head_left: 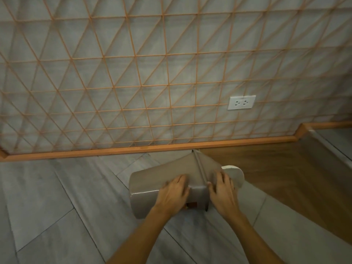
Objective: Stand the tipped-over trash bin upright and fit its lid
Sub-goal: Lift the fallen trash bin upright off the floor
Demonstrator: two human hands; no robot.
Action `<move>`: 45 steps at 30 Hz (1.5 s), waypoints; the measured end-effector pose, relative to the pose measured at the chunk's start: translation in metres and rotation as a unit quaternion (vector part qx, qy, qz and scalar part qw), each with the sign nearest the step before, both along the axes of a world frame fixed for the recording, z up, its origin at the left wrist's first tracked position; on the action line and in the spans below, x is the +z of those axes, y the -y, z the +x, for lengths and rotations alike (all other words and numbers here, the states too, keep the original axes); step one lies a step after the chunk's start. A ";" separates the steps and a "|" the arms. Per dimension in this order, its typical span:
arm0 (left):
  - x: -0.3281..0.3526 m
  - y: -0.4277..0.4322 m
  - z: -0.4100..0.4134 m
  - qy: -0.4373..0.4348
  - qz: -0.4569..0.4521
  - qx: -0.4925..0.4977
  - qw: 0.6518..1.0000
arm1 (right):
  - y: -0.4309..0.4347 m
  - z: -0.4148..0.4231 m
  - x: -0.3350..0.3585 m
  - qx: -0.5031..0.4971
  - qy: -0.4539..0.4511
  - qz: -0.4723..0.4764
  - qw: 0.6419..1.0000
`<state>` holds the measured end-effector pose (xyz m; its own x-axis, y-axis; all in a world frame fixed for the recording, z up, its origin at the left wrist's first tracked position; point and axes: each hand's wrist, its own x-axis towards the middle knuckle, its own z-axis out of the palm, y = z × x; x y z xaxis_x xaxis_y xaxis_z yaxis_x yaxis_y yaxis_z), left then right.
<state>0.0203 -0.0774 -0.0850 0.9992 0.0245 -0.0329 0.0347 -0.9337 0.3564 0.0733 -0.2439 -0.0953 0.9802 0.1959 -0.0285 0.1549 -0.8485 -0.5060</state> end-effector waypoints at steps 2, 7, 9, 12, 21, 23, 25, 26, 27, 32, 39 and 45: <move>0.001 0.013 0.007 0.013 -0.040 0.016 0.999 | -0.002 -0.004 -0.006 -0.013 0.023 0.026 0.999; 0.007 0.045 0.027 0.009 -0.134 0.105 0.985 | -0.005 -0.009 -0.014 -0.119 0.016 0.161 0.980; 0.007 0.056 0.036 -0.010 -0.190 0.148 0.970 | -0.004 -0.013 -0.018 -0.149 0.005 0.203 0.968; 0.005 0.069 0.047 -0.041 -0.265 0.211 0.940 | -0.002 -0.016 -0.024 -0.149 0.000 0.230 0.962; -0.003 0.062 0.063 -0.081 -0.391 0.288 0.870 | 0.004 -0.002 -0.029 -0.329 -0.094 0.367 0.865; -0.001 0.053 0.061 -0.087 -0.411 0.274 0.865 | 0.001 -0.001 -0.034 -0.338 -0.149 0.352 0.860; 0.005 0.045 0.061 -0.099 -0.411 0.250 0.871 | -0.002 0.002 -0.046 -0.344 -0.205 0.341 0.850; 0.008 0.040 0.062 -0.105 -0.407 0.239 0.876 | -0.006 0.003 -0.056 -0.351 -0.233 0.337 0.842; 0.012 0.037 0.061 -0.104 -0.410 0.229 0.877 | -0.006 0.004 -0.062 -0.356 -0.250 0.335 0.836; 0.031 0.036 0.057 -0.088 -0.438 0.191 0.874 | 0.001 0.013 -0.035 -0.449 -0.242 0.313 0.801; 0.058 0.017 0.047 -0.048 -0.475 0.185 0.859 | 0.009 0.006 -0.020 -0.442 -0.313 0.543 0.642; 0.075 -0.015 0.035 -0.008 -0.514 0.204 0.833 | 0.016 0.017 0.003 -0.366 -0.313 0.674 0.559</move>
